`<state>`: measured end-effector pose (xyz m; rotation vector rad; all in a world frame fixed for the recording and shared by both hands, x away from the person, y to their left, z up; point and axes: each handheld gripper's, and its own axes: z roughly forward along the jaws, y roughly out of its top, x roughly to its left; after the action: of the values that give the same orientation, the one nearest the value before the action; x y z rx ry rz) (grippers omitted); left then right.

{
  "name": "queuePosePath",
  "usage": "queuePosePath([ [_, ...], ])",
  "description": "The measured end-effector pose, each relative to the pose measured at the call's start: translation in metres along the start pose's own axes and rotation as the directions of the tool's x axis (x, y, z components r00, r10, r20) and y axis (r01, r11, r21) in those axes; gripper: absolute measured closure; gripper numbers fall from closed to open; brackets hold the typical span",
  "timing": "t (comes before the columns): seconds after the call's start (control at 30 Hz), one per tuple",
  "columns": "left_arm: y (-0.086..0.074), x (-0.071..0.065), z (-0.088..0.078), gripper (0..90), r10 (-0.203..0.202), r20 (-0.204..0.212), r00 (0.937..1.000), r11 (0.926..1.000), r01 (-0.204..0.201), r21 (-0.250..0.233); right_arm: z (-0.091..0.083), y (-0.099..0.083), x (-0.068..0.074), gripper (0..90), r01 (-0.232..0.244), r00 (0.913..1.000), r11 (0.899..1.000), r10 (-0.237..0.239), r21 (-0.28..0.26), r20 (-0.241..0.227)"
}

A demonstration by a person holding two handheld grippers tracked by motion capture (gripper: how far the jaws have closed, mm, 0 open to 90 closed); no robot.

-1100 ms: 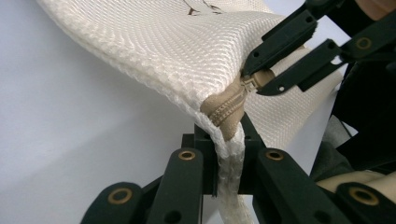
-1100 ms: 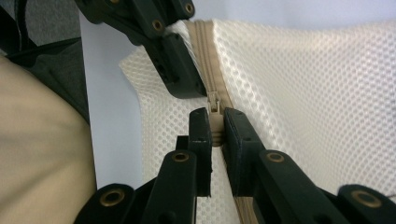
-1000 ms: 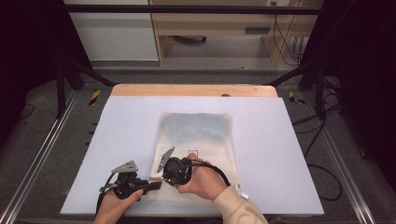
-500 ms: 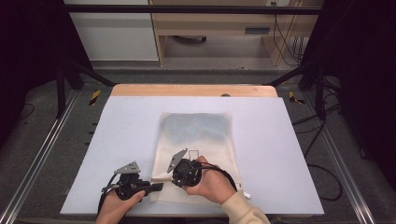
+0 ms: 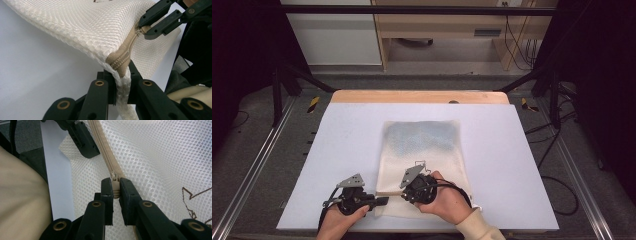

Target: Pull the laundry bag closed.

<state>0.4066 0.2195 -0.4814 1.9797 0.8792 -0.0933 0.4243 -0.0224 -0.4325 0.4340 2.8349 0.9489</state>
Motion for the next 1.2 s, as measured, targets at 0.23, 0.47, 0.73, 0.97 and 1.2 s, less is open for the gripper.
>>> queuePosePath([
  [0.23,0.0,-0.001,0.001,82.5,0.002,0.005,1.0,1.0,-0.002,0.007,-0.002,-0.005,0.001,81.9,-0.017,0.9999,1.0,0.017,-0.005,-0.001],
  [0.47,0.0,-0.002,0.002,82.6,0.005,0.009,0.9999,0.9999,-0.006,0.011,-0.008,-0.011,0.0,81.9,-0.032,0.9995,0.999,0.032,-0.015,0.006],
  [0.73,0.0,-0.002,0.003,82.6,0.011,0.006,0.9999,0.9999,-0.011,0.006,-0.015,-0.016,-0.001,81.9,-0.042,0.9989,0.999,0.043,-0.032,0.018],
  [0.97,0.0,-0.003,0.003,82.5,0.016,0.003,0.9999,0.9998,-0.016,0.009,-0.017,-0.021,-0.004,81.9,-0.051,0.9983,0.998,0.052,-0.036,0.025],
  [1.2,-0.001,-0.004,0.005,82.5,0.017,0.004,0.9998,0.9998,-0.017,0.009,-0.02,-0.024,-0.006,81.9,-0.057,0.998,0.998,0.058,-0.04,0.028],
])
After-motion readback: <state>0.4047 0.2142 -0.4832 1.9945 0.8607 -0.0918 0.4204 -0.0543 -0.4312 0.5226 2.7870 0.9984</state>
